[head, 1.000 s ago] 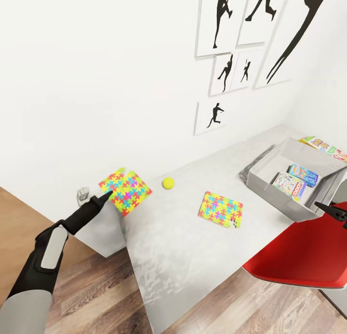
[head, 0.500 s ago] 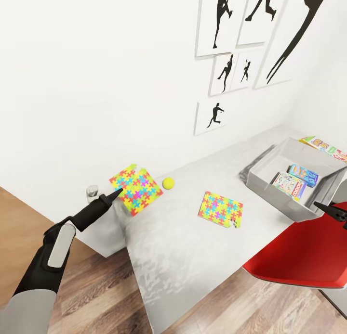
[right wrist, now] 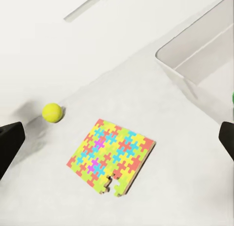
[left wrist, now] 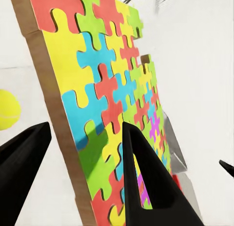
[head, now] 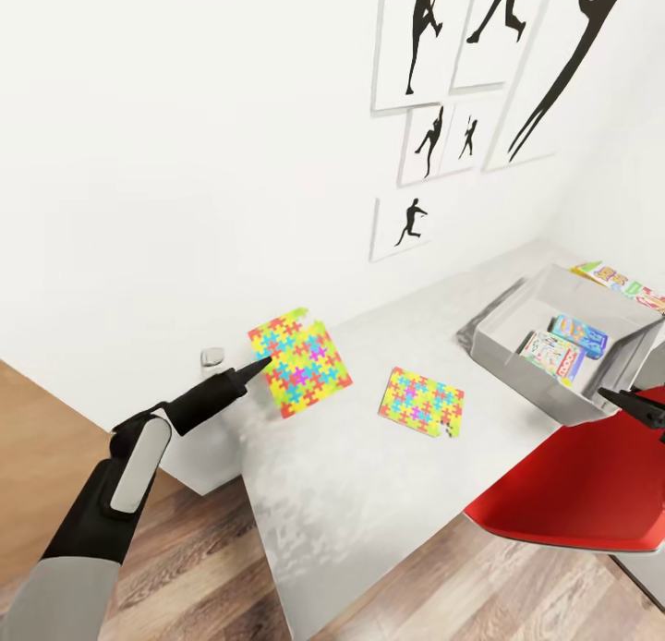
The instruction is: Put all the toys in the child's room - the three board games (two on the bed and one on the table), the two jigsaw puzzles on the table, and the tennis ball on the table - inside the toy box on the table in the child's room.
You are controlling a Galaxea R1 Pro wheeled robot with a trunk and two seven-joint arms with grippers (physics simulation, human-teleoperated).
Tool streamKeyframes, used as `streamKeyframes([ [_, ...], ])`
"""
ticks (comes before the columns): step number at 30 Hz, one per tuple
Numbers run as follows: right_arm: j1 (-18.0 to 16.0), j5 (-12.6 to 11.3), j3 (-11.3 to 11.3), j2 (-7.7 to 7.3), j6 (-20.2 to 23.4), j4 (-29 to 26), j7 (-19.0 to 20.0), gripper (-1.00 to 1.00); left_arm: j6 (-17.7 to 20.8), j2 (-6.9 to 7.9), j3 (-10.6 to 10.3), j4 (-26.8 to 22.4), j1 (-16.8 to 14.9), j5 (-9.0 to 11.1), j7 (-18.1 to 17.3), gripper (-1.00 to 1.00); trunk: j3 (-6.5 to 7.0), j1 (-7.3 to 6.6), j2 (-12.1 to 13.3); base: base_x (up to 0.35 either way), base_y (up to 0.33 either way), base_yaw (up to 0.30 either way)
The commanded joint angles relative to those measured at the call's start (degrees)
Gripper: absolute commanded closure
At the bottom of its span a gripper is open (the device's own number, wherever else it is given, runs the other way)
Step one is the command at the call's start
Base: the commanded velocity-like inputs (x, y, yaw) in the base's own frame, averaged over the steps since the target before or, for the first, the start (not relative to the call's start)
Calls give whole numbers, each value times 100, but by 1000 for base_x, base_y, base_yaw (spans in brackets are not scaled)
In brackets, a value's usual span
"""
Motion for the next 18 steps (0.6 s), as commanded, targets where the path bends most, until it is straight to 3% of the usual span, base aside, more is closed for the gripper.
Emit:
streamKeyframes([
  [1,-5,-15,-2,-1,32,1,26,-100,47,-1,-71,-123,-3,31,1,100,-4,3,-10,-35,-10,-72],
  [7,-5,-13,-3,-1,32,1,74,-100,247,-28,-289,-615,-3,34,17,100,36,3,-10,-145,-68,-60],
  [18,-5,-11,-7,-1,33,1,93,-100,432,-96,-381,-848,-3,35,25,100,123,3,-10,-218,-105,-38],
])
